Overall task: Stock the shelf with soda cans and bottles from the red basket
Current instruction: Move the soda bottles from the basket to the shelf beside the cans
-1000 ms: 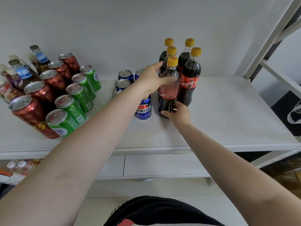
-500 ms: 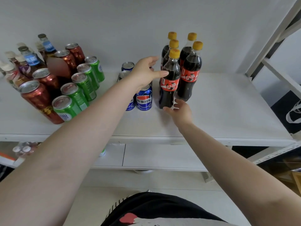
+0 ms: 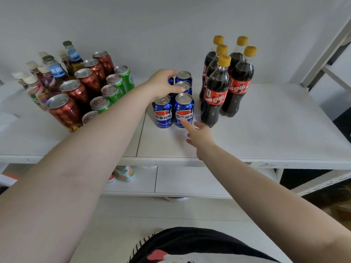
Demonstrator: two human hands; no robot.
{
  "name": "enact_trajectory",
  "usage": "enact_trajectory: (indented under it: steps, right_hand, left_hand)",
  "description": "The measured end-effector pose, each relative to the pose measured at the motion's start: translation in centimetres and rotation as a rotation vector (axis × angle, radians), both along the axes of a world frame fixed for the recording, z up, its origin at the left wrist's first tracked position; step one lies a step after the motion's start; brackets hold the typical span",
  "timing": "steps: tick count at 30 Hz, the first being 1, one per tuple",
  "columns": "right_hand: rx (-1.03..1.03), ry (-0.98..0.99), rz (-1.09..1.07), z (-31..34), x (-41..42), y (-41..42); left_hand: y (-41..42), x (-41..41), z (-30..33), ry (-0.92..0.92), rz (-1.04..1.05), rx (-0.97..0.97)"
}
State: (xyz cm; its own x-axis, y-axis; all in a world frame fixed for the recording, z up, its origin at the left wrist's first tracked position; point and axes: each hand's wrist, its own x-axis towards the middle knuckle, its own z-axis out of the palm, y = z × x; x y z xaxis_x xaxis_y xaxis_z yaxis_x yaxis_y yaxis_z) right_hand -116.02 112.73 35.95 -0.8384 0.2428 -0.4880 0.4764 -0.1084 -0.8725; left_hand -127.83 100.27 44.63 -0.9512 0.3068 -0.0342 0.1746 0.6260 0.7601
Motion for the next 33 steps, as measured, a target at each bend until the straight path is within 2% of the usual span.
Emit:
enact_trajectory:
  steps: [5,11,20,33]
  right_hand:
    - [-0.052,-0.027,-0.099,0.3,-1.5,-1.7]
    - [-0.061,-0.047,-0.194,0.3,-2.7,-2.4]
    - [-0.110,-0.071,-0.245,0.0,-3.7,-2.5]
    - [-0.055,-0.104,-0.222,0.4,-4.3,-2.6]
  left_hand:
    - [0.4,-1.9,-0.9,-0.033,-0.115,-0.216]
    - [0.4,-3.2,-1.4,0.049,-0.210,-0.337]
    - [-0.2,-3.9,-2.1,0.077,-0.225,-0.302]
    - [-0.2,-4.5,-2.7,0.091,-0.226,-0.264]
